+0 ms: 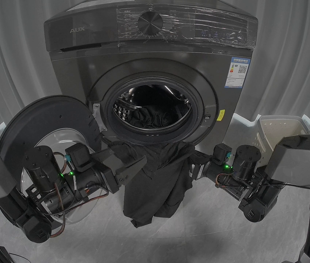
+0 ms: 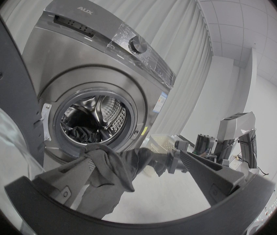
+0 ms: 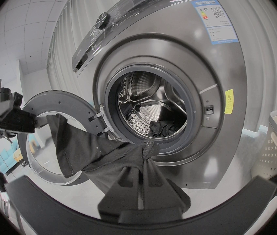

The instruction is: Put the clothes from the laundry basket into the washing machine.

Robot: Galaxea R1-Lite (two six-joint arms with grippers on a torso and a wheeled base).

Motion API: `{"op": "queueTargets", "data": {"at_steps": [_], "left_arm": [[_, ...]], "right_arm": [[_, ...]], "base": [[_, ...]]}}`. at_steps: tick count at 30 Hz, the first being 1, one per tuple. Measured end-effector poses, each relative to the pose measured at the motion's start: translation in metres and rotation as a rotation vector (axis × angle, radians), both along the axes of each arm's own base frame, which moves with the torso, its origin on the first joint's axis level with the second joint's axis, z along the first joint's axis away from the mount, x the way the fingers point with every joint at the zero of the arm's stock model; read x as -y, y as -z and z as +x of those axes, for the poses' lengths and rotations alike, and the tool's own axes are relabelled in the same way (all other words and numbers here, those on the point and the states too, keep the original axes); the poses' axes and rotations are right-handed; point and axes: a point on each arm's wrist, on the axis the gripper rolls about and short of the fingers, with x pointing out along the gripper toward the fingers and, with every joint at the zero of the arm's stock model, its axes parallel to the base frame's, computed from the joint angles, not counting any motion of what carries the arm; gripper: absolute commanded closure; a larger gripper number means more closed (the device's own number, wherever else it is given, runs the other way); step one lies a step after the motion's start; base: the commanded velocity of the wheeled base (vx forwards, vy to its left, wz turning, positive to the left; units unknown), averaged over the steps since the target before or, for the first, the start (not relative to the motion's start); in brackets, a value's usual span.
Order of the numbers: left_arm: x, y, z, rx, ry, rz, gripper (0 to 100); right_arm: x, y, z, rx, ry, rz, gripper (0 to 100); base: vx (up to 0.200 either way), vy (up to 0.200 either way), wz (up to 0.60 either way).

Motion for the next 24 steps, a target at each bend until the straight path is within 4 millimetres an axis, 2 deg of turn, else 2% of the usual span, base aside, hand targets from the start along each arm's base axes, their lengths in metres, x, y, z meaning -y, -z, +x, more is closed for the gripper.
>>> {"op": "queueTargets", "data": {"at_steps": [9,15,19,24], "left_arm": [[-0.014,0.025,-0.015,-0.074,-0.020,0.111,0],[-0.018,0.032,-0.019,-0.099,-0.020,0.142,0],[-0.015,0.036,-0.014,-0.077,-0.014,0.176,0],[-0.006,0.047,0.001,-0.044,-0.003,0.232,0]], "right_arm": [[0.007,0.001,0.006,-0.003,0.056,0.003,100],[0.007,0.004,0.007,-0.011,0.058,0.001,100],[-0.004,0.004,0.001,-0.009,0.029,0.002,100],[-0.016,0.002,-0.005,0.000,-0.001,0.008,100]], "base": [[0.000,0.000,0.00],[0.000,0.000,0.00],[0.000,0.000,0.00],[0.000,0.000,0.00]]}}
